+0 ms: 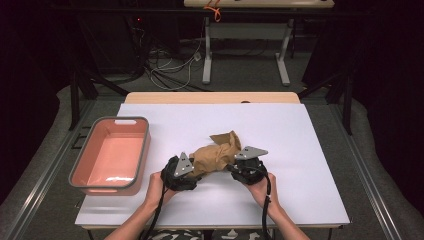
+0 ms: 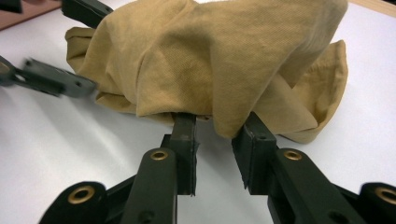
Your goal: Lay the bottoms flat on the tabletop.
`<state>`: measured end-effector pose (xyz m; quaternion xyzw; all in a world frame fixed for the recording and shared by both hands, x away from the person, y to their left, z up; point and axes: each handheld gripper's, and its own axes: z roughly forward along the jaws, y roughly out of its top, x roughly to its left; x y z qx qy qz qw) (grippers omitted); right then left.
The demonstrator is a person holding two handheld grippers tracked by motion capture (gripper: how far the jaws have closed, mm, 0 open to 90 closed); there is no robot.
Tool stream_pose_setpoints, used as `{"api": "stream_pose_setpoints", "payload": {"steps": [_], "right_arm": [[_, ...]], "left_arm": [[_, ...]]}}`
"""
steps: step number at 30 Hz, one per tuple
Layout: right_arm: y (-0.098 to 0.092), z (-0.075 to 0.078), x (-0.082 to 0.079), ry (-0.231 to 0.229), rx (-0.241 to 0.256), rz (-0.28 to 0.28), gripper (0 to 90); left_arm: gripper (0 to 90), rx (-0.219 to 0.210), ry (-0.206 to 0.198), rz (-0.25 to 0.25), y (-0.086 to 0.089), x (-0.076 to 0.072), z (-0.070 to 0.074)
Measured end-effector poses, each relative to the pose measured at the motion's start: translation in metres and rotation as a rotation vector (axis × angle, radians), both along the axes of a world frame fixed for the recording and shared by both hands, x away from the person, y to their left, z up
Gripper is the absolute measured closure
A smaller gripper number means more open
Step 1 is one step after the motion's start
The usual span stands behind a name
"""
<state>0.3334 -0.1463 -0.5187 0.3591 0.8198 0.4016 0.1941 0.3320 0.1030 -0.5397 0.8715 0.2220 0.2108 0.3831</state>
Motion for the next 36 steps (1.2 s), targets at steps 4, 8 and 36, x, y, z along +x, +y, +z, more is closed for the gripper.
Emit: {"api": "stream_pose_setpoints", "payload": {"steps": [4,8,36], "right_arm": [[0.000,-0.001,0.001,0.013,0.024,-0.009,70.3],[-0.001,-0.001,0.001,0.014,0.017,-0.004,70.0],[0.012,-0.027,0.008,0.080,-0.062,0.017,49.4]], "left_arm": [[43.5,0.036,-0.020,0.023,-0.006,0.000,-0.007],[56.1,0.033,-0.024,0.040,-0.006,0.001,-0.009],[81.4,-0.198,0.109,0.076,0.016,0.012,0.005]]}}
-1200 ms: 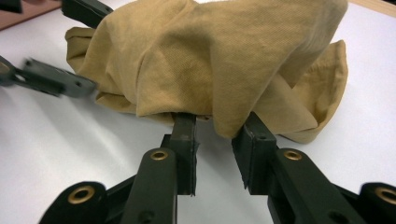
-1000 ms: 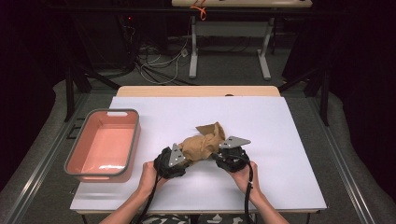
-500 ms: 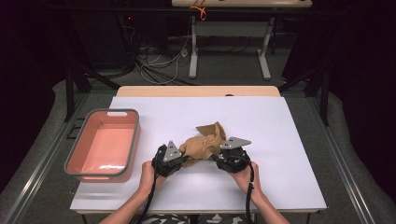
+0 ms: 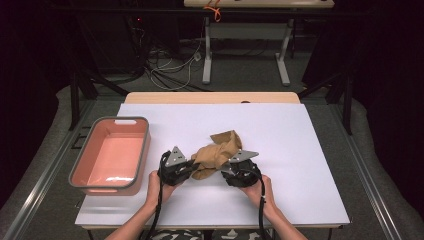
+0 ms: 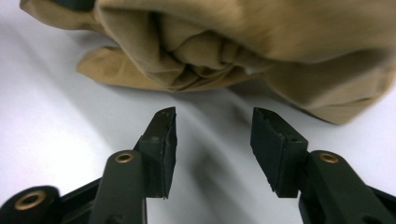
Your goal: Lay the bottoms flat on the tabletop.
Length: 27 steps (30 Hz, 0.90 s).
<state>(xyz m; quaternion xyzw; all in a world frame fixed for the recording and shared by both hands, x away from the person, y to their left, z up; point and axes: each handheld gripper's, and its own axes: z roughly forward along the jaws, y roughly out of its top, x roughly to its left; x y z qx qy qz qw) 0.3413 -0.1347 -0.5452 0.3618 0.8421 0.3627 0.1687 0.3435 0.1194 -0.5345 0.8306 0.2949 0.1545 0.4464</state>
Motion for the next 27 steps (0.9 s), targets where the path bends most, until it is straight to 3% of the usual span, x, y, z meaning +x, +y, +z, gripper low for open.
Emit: {"api": "stream_pose_setpoints", "payload": {"steps": [7,12,18,21,25,27], "right_arm": [[0.010,-0.003,0.004,0.015,0.011,-0.025,45.4],[0.017,-0.006,0.012,0.042,0.056,-0.033,42.4],[0.027,-0.010,0.017,0.055,0.043,-0.038,37.7],[0.032,-0.013,0.020,0.055,0.033,-0.040,40.7],[0.034,-0.015,0.022,0.048,0.002,-0.043,57.3],[0.033,-0.017,0.023,0.037,0.018,-0.043,64.4]], "left_arm": [[81.4,-0.016,0.006,0.018,0.001,0.002,0.000],[81.5,-0.023,0.020,0.022,0.003,0.004,-0.001],[81.3,-0.019,0.025,0.019,0.005,0.007,-0.002],[81.2,-0.023,0.032,0.024,0.004,0.007,-0.004],[81.0,-0.025,0.026,0.024,0.004,0.007,-0.005],[80.8,-0.026,0.024,0.026,0.004,0.008,-0.006]]}}
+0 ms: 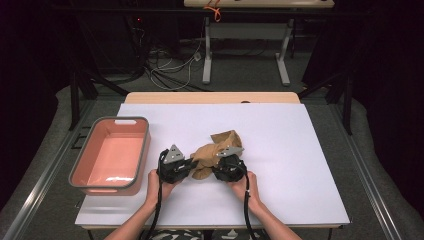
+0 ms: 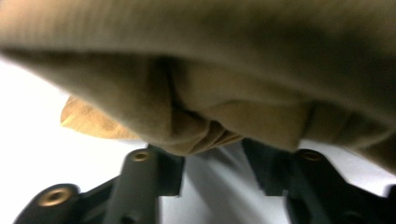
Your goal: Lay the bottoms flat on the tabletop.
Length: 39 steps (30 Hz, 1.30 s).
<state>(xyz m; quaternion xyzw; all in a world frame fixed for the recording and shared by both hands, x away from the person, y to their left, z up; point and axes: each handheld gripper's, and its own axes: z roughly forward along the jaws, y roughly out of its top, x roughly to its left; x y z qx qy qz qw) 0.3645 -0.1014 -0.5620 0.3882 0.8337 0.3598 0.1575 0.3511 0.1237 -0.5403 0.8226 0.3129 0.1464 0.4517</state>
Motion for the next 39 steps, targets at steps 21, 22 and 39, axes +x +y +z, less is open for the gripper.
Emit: {"api": "stream_pose_setpoints", "payload": {"steps": [21,22,39], "right_arm": [[-0.015,0.031,-0.016,-0.009,0.025,0.049,78.2],[-0.016,0.030,-0.015,-0.011,0.016,0.047,74.6],[0.002,0.010,-0.004,0.033,0.020,0.033,43.1]], "left_arm": [[81.5,-0.126,0.052,0.003,0.016,0.001,0.009],[81.5,-0.122,0.060,0.015,0.017,0.003,0.006],[69.9,-0.047,0.014,0.084,0.019,0.009,0.002]]}}
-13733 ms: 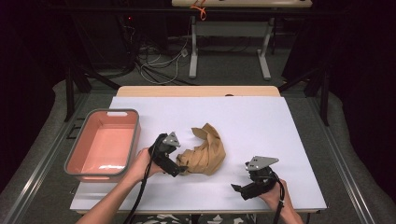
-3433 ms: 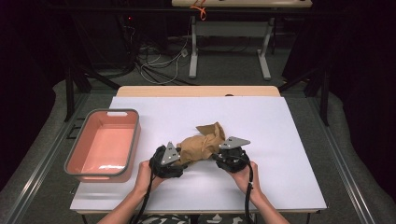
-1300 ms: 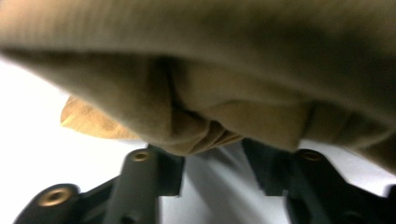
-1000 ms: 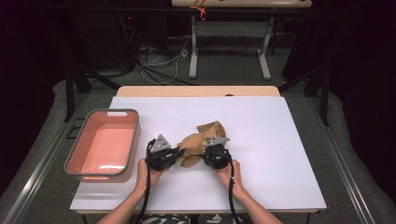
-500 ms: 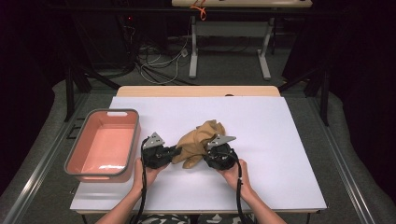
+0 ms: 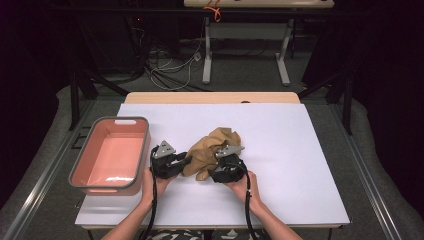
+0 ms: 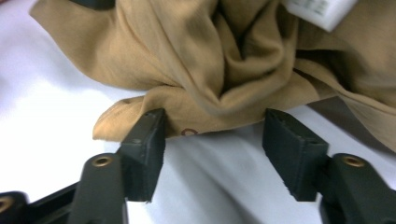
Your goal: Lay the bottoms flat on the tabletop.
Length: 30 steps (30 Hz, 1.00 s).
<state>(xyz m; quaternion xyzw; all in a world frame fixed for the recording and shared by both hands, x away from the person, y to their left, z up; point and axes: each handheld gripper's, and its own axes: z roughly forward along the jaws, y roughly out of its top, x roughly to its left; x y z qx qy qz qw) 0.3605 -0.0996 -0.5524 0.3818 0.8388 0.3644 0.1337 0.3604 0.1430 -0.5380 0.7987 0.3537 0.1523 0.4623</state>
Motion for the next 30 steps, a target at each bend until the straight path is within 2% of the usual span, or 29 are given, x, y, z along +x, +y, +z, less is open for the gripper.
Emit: {"api": "stream_pose_setpoints", "payload": {"steps": [2,5,6,7,8,10,14,15,16,17,21,24,29,30], "right_arm": [[-0.001,-0.002,0.001,-0.007,-0.003,-0.003,53.3],[-0.001,-0.007,0.003,-0.003,0.014,-0.003,67.5],[-0.001,-0.008,0.003,-0.005,0.020,-0.001,71.5],[-0.001,-0.009,0.003,-0.001,0.003,0.000,75.8],[-0.001,-0.009,0.002,-0.014,0.008,-0.005,80.9],[-0.001,-0.009,0.002,-0.008,0.014,-0.001,87.9],[-0.002,-0.006,0.001,-0.024,0.004,0.007,89.6],[-0.002,-0.005,0.001,-0.017,0.002,0.010,89.8],[-0.003,-0.004,0.001,-0.035,0.004,0.010,89.8],[-0.003,-0.002,0.000,-0.033,0.002,0.011,89.9],[-0.007,0.004,-0.001,-0.048,-0.005,0.010,90.0],[-0.008,0.007,-0.002,-0.055,-0.007,0.013,90.0],[-0.013,0.010,-0.005,-0.075,-0.009,0.019,90.0],[-0.014,0.011,-0.005,-0.060,-0.014,0.018,90.0]], "left_arm": [[70.3,0.013,0.007,-0.012,-0.001,-0.001,0.000],[76.3,0.023,0.002,-0.026,-0.003,-0.001,-0.001],[78.4,0.013,0.003,-0.022,-0.005,-0.001,-0.003],[80.1,0.021,-0.004,-0.020,-0.005,-0.001,-0.003],[81.2,0.017,-0.003,-0.019,-0.005,0.000,-0.003],[82.4,0.020,0.003,-0.017,-0.004,0.000,-0.003],[83.4,0.007,-0.008,0.013,-0.002,0.003,-0.005],[83.4,0.003,-0.004,0.020,-0.001,0.004,-0.005],[83.3,0.007,0.002,0.023,0.001,0.005,-0.006],[83.2,0.001,-0.002,0.036,0.001,0.006,-0.007],[81.3,0.012,-0.002,0.050,0.003,0.008,-0.006],[77.2,0.012,-0.004,0.062,0.004,0.008,-0.006],[62.9,0.034,-0.012,0.064,0.003,0.004,-0.003],[61.7,0.037,-0.012,0.060,0.003,0.003,-0.003]]}}
